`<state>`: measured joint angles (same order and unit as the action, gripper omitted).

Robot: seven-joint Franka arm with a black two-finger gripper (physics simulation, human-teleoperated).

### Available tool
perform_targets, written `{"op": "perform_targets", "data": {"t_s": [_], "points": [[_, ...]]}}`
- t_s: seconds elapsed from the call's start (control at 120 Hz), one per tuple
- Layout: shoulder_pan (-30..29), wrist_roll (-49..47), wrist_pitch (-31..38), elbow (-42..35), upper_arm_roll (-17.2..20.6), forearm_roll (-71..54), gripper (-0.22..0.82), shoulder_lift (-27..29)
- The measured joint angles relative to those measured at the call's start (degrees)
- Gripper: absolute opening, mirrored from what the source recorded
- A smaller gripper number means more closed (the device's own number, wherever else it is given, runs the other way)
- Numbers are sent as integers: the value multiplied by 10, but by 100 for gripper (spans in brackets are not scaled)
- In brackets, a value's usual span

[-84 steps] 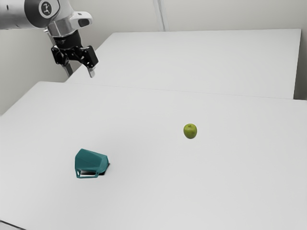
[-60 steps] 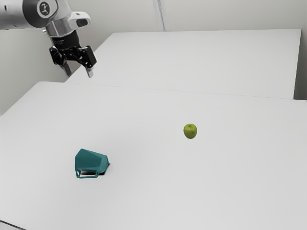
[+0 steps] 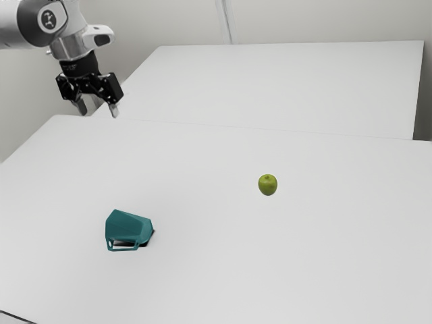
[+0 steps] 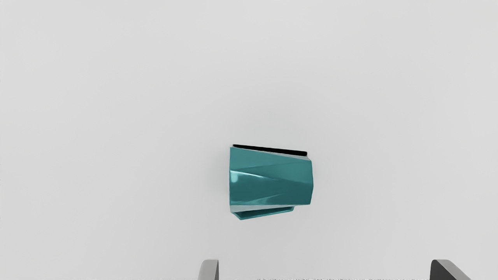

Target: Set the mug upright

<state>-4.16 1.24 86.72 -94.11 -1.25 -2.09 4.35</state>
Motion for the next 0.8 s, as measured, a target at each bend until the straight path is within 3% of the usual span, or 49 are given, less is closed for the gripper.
{"op": "perform_targets", "data": {"t_s": [0.35,0.8], "points": [[-45,23,72,-135,-22,66,59,62],[-110,138,213,-303,-51,218,59,85]]}}
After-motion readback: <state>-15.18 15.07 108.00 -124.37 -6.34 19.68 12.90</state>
